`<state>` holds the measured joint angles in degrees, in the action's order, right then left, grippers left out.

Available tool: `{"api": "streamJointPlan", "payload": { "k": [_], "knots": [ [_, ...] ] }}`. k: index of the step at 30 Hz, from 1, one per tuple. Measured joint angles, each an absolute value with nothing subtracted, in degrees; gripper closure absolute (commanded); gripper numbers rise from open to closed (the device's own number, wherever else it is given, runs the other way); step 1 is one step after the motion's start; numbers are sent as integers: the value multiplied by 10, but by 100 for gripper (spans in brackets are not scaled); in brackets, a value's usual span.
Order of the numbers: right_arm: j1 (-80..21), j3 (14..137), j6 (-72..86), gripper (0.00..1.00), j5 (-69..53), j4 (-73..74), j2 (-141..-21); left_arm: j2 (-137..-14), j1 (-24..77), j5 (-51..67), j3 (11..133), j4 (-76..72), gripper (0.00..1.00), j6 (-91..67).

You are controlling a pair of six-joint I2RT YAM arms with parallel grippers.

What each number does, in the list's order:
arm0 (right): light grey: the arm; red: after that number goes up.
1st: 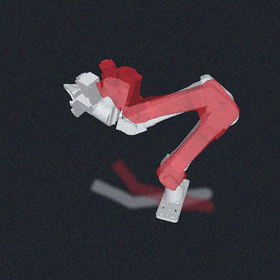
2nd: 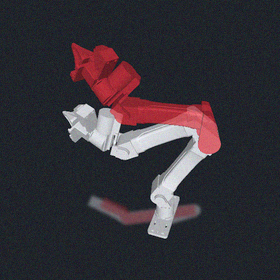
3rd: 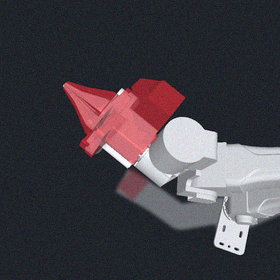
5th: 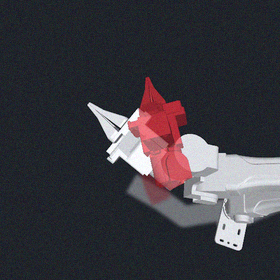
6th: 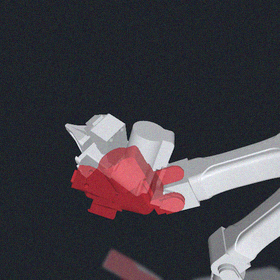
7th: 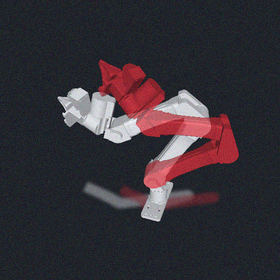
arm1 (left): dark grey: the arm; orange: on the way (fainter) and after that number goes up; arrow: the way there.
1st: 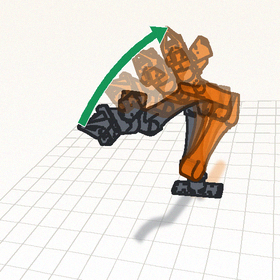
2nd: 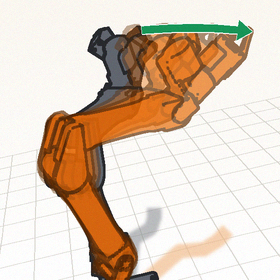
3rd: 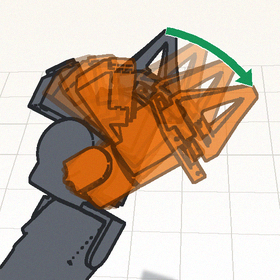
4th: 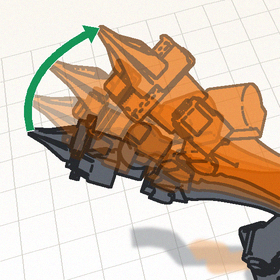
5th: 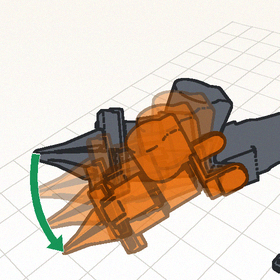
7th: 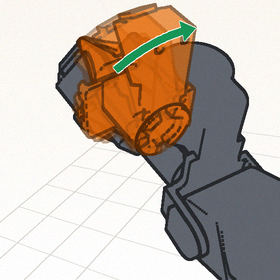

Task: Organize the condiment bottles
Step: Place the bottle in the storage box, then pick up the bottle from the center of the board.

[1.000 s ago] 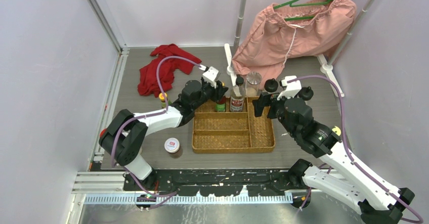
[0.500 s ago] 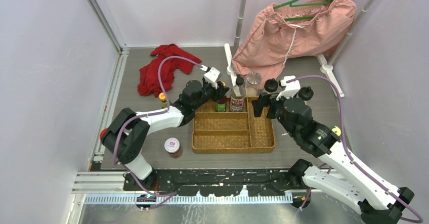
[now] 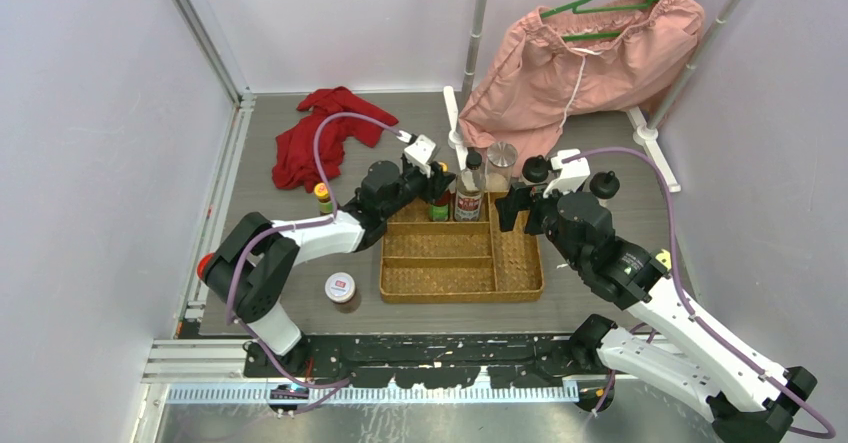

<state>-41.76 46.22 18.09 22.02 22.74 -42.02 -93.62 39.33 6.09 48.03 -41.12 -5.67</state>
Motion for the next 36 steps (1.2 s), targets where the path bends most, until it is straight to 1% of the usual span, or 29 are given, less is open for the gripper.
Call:
{"api": "streamJointPlan", "payload": {
  "k": [3,15,30,36],
  "knots": [
    [-418,462,181,0,219,227,-420,-936,393,61,474,-422,62,-58],
    [-418,462,182,0,216,227,-420,-919,393,63,456,-437,52,-70],
    [-418,459,182,0,211,227,-420,-872,393,67,437,-437,49,-72],
    [-418,459,184,0,209,227,-420,-799,394,68,439,-394,48,-70]
  ]
}}
